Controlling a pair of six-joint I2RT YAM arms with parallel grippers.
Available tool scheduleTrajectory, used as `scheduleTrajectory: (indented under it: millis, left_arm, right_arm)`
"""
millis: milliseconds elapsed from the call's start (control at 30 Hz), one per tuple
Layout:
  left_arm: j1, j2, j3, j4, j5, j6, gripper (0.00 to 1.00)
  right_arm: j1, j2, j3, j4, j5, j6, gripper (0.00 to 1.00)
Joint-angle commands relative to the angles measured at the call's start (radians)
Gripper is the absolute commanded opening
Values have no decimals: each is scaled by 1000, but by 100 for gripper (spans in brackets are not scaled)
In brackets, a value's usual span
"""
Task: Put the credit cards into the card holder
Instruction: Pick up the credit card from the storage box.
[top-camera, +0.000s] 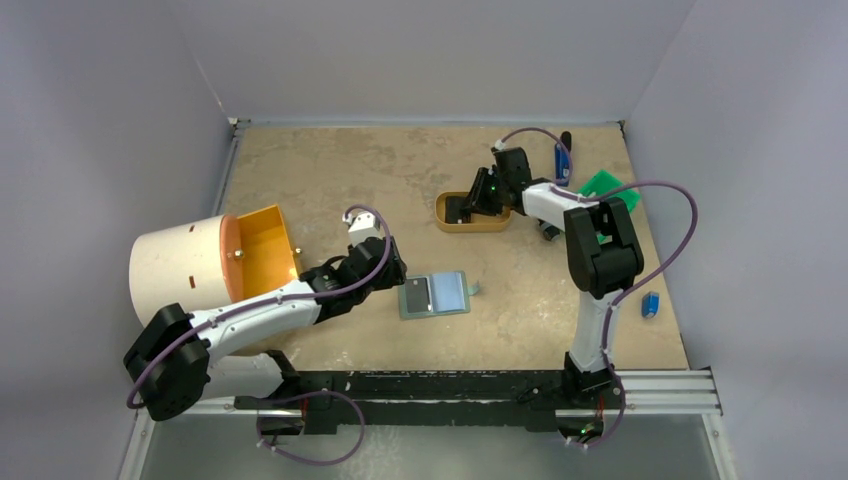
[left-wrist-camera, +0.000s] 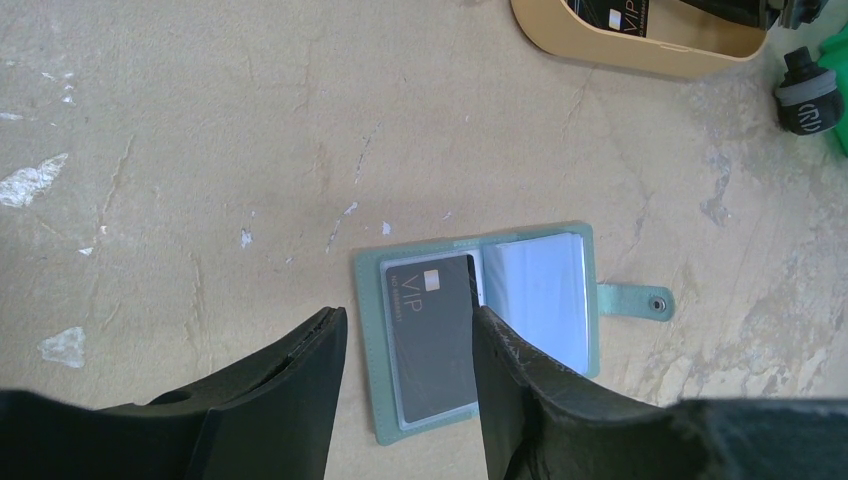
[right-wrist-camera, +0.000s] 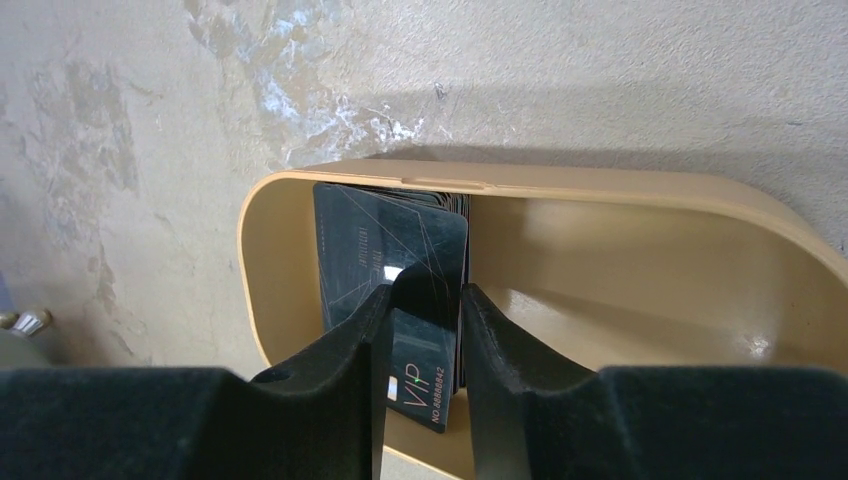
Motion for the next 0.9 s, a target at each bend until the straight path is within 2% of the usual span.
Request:
scheduleTrajectory:
  millis: [0,400,867]
  left_arm:
    - [0,3,18,37,-1,-1,48]
    - [0,2,15,36,-2,-6,47]
    - [0,4,14,36,3,-12,47]
  right_arm:
    - [-5,-18,-25,8,13,2,32]
    - [-18,-61,-65,10,24,7,25]
    - [-24,-109,-90,29,19,5,11]
